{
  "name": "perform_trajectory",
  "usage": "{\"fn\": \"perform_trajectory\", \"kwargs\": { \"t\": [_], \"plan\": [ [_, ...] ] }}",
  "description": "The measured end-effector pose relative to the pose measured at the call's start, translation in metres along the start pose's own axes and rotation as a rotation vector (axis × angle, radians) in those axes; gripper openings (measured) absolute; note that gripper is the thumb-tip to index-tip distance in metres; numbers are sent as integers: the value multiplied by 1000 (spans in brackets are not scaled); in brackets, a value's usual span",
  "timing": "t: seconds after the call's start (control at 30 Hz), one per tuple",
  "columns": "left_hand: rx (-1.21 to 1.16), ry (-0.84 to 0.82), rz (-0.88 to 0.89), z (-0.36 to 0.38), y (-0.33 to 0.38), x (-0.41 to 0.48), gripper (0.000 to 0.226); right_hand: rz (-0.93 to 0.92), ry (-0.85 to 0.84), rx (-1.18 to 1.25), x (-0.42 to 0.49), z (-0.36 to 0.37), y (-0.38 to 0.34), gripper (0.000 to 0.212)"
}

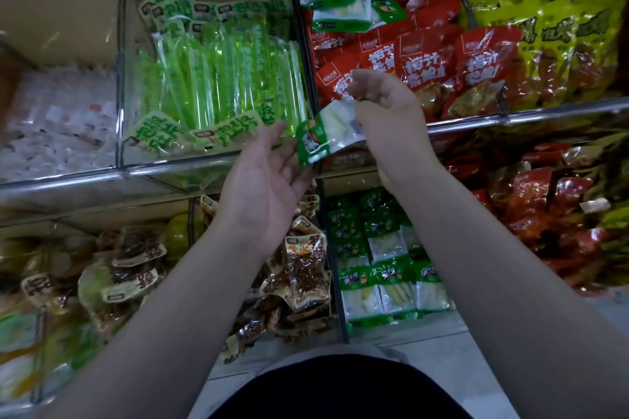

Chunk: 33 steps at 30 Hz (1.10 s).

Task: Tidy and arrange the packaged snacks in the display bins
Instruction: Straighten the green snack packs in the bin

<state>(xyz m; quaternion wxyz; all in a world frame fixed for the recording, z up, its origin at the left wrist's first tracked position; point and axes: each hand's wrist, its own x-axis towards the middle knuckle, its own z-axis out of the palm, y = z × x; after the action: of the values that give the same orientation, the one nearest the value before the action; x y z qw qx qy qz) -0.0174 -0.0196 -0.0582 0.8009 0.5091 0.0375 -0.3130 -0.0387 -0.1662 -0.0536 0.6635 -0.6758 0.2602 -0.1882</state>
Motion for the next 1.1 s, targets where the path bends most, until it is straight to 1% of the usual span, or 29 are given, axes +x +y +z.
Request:
{"fn": "perform_trajectory", "kwargs": {
  "t": [0.07,0.13,0.2,0.27,0.4,0.47,0.57,0.63,0.7,0.8,0.87,0.97,1.1],
  "plan": [
    [0,-6,-12,-2,-2,-2,51,37,-12,71,-4,-9,-2,48],
    [10,-30,-34,-1,-6,-5,48,62,-61,81,-9,-16,-1,51],
    [26,-26,-58,1,-12,-7,43,76,-102,84,-13,-23,4,53],
    [91,-25,-95,1,-20,-8,34,102,-117,91,-18,-28,11,53],
    [235,-58,-215,1,-40,-16,22,193,-123,60,-31,-36,27,38],
    [272,-75,-255,2,-51,-20,21,254,-87,22,-38,-38,38,33],
    [298,-78,-279,1,-66,-24,18,333,-20,63,-49,-42,57,23],
    [284,-51,-302,0,-75,-26,17,376,28,106,-55,-45,70,20],
    [259,2,-333,-1,-83,-27,18,421,62,112,-61,-48,84,21],
    [230,91,-357,-4,-96,-26,22,546,52,91,-72,-53,102,29],
    [206,113,-359,-7,-105,-26,23,634,33,120,-80,-55,112,35],
    [211,128,-375,-10,-118,-28,26,699,17,122,-90,-60,124,29],
    [244,148,-397,-12,-132,-32,24,744,40,76,-97,-69,139,20]
  ]
}}
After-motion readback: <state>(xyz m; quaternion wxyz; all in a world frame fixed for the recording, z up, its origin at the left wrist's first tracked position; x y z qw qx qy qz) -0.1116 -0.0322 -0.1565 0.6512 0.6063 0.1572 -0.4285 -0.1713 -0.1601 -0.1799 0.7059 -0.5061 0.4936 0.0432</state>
